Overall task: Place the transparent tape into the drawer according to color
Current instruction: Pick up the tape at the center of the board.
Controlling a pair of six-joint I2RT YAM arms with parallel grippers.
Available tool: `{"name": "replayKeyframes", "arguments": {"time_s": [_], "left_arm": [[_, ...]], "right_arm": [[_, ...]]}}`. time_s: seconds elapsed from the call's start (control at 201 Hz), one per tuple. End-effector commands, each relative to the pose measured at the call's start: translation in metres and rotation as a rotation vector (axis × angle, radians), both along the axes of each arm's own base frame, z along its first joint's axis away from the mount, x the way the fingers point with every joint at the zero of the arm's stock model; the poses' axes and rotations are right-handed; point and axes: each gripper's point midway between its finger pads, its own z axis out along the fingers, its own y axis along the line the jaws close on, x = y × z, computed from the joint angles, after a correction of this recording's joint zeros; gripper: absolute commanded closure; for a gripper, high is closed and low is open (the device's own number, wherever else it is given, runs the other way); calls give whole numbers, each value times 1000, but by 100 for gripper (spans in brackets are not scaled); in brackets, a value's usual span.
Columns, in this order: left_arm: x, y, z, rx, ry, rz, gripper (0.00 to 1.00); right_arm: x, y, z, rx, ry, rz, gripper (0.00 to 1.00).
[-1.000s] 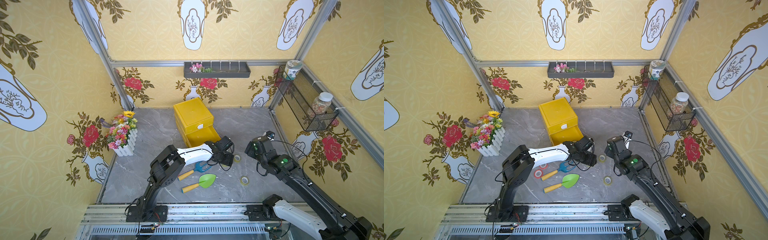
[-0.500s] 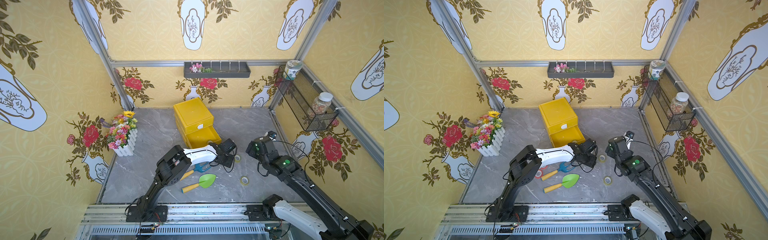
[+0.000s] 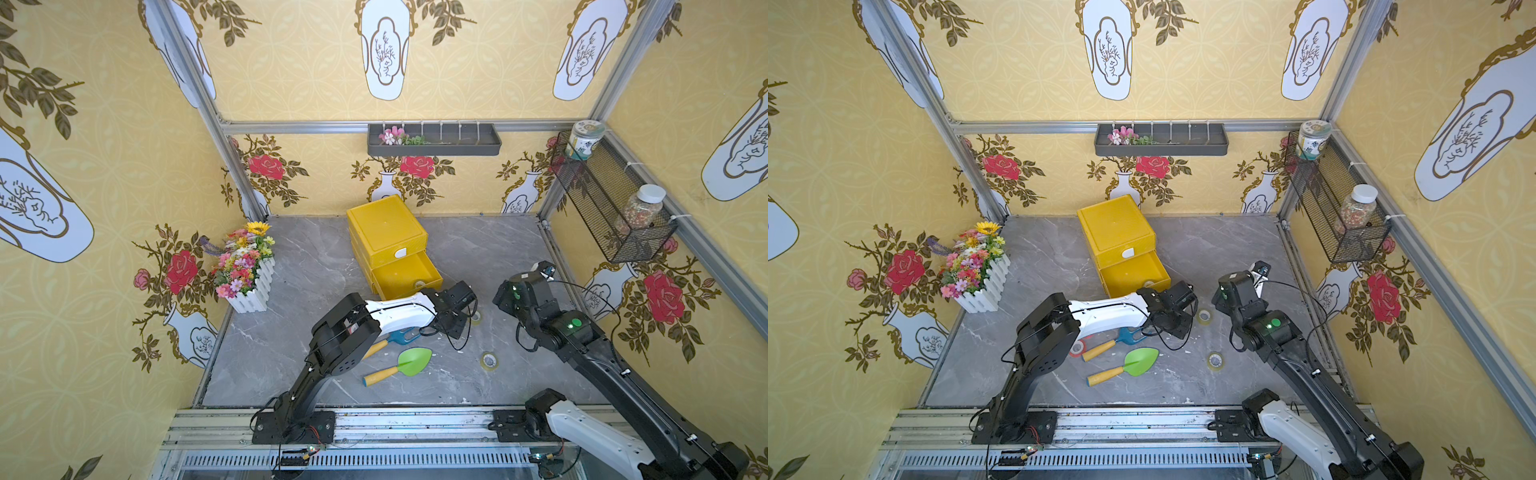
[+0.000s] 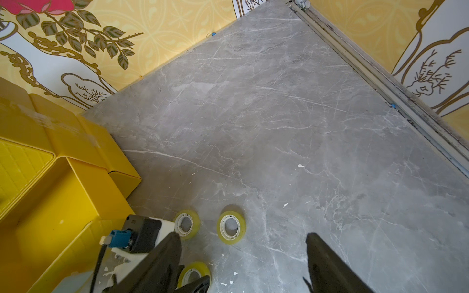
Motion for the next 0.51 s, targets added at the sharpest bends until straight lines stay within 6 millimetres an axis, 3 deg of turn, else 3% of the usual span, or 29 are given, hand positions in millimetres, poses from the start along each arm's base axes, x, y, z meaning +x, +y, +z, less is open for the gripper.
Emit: {"name": "replayKeyframes", "arguments": {"time_s": [0.0, 0.284, 0.503], "left_arm": [[-4, -4, 19, -37, 6, -20, 50], [1, -3, 104, -178, -55, -8, 50], [29, 40, 180, -283, -154, 98, 50]], "right_arm": [[1, -2, 4, -1, -11, -14, 20], [3, -1, 6, 4, -15, -13, 20], [5, 1, 9, 10, -21, -5, 19]]}}
